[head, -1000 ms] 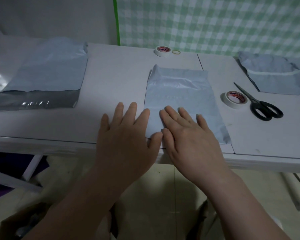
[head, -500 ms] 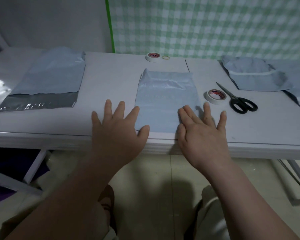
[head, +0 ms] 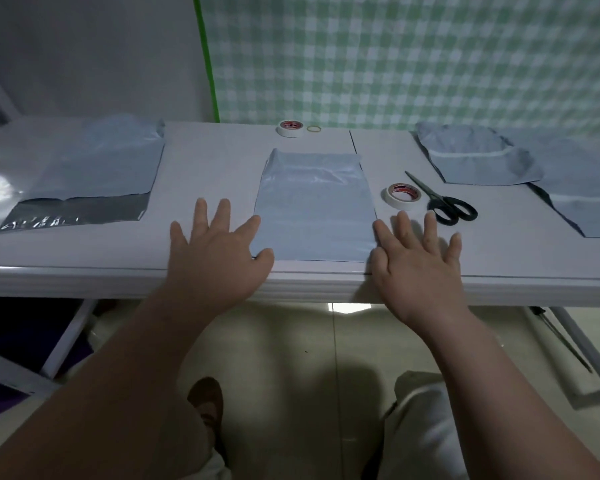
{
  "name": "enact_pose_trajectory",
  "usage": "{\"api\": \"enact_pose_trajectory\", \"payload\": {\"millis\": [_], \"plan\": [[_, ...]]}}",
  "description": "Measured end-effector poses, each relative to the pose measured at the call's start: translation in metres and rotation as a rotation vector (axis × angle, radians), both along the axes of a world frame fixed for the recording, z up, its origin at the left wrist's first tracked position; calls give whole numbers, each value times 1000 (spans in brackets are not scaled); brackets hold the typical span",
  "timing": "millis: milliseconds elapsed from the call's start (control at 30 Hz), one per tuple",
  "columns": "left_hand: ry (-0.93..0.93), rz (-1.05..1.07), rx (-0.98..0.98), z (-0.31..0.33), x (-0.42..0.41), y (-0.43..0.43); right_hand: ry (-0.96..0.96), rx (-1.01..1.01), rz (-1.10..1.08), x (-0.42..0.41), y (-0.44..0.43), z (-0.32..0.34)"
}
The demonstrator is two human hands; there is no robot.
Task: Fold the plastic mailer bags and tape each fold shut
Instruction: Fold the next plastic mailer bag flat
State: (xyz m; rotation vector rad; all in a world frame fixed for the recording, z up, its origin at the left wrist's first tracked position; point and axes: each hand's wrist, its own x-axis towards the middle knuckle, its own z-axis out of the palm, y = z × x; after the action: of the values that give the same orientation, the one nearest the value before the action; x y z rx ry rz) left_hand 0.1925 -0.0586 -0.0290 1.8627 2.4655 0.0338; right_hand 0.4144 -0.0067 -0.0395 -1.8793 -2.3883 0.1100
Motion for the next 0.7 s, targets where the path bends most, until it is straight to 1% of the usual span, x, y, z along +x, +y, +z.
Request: {"api": "enact_pose_trajectory", "payload": {"millis": [67, 133, 167, 200, 267, 333, 400, 467, 500, 600, 700], "plan": [[79, -17, 32, 6, 8, 2, 0, -3, -5, 0, 0, -1], [121, -156, 156, 6, 26, 0, 0, -7, -3, 0, 0, -1], [93, -265, 196, 5, 37, -3, 1, -10, 0, -1, -1, 0], [38, -375, 192, 3, 49, -6, 1, -11, 2, 0, 0, 0], [-37, -503, 94, -2, 68, -11, 10, 0, -3, 0, 0, -2], [-52, -514, 51, -7, 75, -13, 55, 69, -4, -2, -1, -5], [-49, -505, 88, -12, 74, -13, 196, 242, 53, -4, -8, -11], [-42, -493, 115, -15, 72, -13, 340, 432, 163, -9, -18, -21], [-32, -489, 123, -15, 73, -13, 398, 496, 200, -12, -23, -26], [-58, -478, 115, -15, 75, -15, 477, 530, 204, -17, -36, -37], [-115, -461, 134, -15, 74, -15, 454, 543, 185, -15, -38, -41]]}}
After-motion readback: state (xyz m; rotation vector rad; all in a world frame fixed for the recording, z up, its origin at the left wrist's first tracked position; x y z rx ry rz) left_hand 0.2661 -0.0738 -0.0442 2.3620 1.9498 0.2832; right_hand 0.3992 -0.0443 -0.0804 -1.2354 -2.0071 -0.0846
